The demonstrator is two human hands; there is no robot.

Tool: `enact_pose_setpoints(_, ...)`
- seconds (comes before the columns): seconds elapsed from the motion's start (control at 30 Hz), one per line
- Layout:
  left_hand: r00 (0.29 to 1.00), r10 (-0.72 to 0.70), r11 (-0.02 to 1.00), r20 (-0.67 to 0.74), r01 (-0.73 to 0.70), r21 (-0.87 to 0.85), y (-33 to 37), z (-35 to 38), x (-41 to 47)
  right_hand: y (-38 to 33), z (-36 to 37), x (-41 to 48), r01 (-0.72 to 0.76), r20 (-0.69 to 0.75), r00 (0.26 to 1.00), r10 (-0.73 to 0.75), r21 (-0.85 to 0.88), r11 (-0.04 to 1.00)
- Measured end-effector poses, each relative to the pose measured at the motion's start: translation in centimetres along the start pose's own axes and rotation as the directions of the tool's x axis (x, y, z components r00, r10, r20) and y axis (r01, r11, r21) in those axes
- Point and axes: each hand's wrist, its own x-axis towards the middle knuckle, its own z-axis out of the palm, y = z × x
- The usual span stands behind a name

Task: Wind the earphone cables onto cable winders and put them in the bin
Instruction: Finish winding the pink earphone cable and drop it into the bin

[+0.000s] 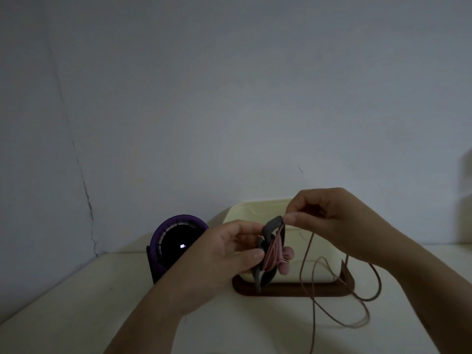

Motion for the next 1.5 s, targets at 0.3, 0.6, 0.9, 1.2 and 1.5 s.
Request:
enact_pose_setpoints(0.3,0.996,0.080,0.944,0.037,-0.064,-0.325,0.5,0.9,0.3,0.7,2.9,-0.3,-0.132,0.101,0.990,0.095,0.465,0.876)
enact_pose_setpoints(0.6,0.974,0.008,0.769,-0.225,-0.150,-0.622,0.5,0.8,1.1,0.4,6.1,-0.3,-0.140,0.002,0.990,0.141,0.080,0.987)
enact_pose_setpoints(0.9,0.910,-0.110,0.836,-0.399,-0.132,-0.532,-0.6,-0.2,1.4,-1.4,4.9,-0.6,-0.028,0.268,0.954,0.135,-0.369,0.929)
enact_pose_setpoints(1.2,0.894,-0.073,0.983,-0.441,-0.010,-0.183,-1.2,0.7,1.4,-2.7,3.2,-0.5,-0.009,0.231,0.965,0.122,-0.438,0.899)
enact_pose_setpoints(1.5,0.988,-0.075,0.995,-0.132,0.084,0.063,-1.2,0.6,0.5,-2.2,0.2,-0.1,-0.053,0.043,0.996,0.079,-0.423,0.905)
